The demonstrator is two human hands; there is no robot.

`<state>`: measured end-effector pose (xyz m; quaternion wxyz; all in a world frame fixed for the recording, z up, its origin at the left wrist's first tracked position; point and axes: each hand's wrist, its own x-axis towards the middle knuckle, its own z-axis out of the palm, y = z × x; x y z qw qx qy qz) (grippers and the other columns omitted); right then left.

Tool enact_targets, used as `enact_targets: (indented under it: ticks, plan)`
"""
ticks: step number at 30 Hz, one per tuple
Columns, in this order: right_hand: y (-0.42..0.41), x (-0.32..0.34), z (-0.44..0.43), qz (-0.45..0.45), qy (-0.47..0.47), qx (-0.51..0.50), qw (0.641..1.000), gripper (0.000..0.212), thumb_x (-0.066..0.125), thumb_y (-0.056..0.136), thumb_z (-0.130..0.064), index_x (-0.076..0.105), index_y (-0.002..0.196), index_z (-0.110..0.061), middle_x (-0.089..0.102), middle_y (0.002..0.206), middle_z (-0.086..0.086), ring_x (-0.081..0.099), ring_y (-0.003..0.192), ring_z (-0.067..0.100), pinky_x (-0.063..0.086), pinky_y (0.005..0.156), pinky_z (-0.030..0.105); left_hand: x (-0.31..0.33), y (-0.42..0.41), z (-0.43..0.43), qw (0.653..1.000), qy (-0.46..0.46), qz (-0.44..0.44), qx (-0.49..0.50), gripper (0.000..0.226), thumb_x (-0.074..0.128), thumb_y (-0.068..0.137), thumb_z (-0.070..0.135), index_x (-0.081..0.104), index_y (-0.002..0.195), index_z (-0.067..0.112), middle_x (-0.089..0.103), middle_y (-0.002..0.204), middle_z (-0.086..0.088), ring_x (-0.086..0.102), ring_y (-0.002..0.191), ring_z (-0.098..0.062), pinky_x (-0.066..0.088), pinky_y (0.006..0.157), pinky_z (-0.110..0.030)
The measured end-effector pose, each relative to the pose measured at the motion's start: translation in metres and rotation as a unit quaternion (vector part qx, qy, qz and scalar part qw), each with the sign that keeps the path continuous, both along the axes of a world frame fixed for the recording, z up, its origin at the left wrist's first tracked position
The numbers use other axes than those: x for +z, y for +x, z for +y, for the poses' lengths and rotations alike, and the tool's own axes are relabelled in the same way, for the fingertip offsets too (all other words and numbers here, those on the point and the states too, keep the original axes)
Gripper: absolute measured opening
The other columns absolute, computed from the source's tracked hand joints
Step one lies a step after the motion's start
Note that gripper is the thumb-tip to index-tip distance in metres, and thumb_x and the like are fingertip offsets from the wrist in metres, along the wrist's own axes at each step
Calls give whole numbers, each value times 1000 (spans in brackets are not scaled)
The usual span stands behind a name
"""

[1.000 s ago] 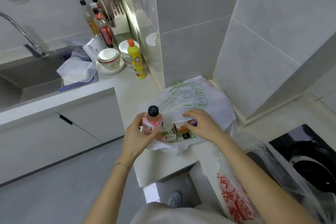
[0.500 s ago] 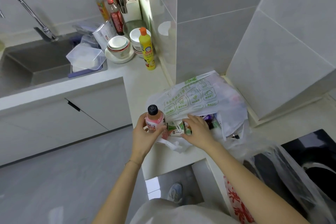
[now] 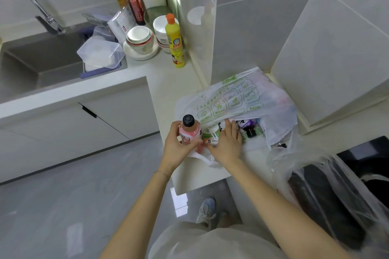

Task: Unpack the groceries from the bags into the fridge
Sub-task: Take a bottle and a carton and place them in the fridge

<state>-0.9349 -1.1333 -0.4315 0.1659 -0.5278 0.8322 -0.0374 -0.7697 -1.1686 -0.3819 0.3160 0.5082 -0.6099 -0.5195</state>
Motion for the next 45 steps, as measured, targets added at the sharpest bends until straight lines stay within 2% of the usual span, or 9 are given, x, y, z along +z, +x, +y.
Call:
enact_targets:
  ticks: [5,11,16,19,25,29,35,39,45]
  plan:
    - [7,3,-5,20,35,-6,999,71,55,88,-54,45,136,-4,-2,162,7,-9,148,28,5,120,47,-2,3,-1,1000,2,-2,-10,53,87,69,18,50,106,22,61,96,18,61,90,-3,52,79,-26]
    - [8,0,-4,15,35,-14,999,69,54,86,-57,50,133,-7,-4,162,8,-12,148,28,2,120,49,-6,8,0,999,-15,-15,-26,55,88,64,28,48,102,24,59,95,16,60,91,-11,55,82,-40]
    - [11,-2,-2,17,30,-22,999,76,53,86,-60,43,139,-6,-6,162,8,-14,148,26,3,119,51,-8,7,5,999,-37,-23,-20,55,89,65,17,48,101,25,58,97,11,59,88,0,51,79,-24]
    - [12,-5,-3,9,11,-31,999,80,55,84,-61,44,139,-4,-4,162,9,-13,148,26,2,120,50,-10,9,6,999,-38,-22,-19,56,90,65,18,48,102,24,58,99,9,60,91,-4,52,80,-27]
    - [11,-14,3,-6,-92,-58,994,78,80,61,-55,64,108,5,35,150,15,24,144,33,24,115,52,-9,9,4,999,-35,-18,-18,55,89,66,18,48,102,26,59,98,15,60,91,-2,53,80,-28]
    - [5,-12,16,-10,-119,-57,991,74,84,48,-42,62,106,0,46,138,15,33,133,30,35,105,51,-9,8,3,999,-39,-15,-15,54,88,67,17,48,102,26,59,97,16,60,91,-5,52,82,-29]
    - [4,2,39,-75,-88,-27,993,72,75,66,-30,47,125,1,45,132,13,49,118,31,44,89,40,-11,7,5,999,-47,-11,-15,54,88,68,15,48,103,26,58,98,18,60,93,-5,54,83,-32]
    - [-1,14,45,-127,-100,-43,986,67,75,71,-28,44,126,-3,55,121,12,57,106,31,43,72,34,-10,5,9,998,-56,-5,-10,55,88,67,14,48,103,26,59,101,10,58,91,-3,49,82,-22]
    - [-2,37,33,-176,-171,-19,969,66,75,72,-23,47,131,-9,51,128,7,50,118,24,38,85,25,-8,7,9,998,-57,-12,-16,55,88,67,14,48,104,19,58,99,10,56,88,1,45,79,-14]
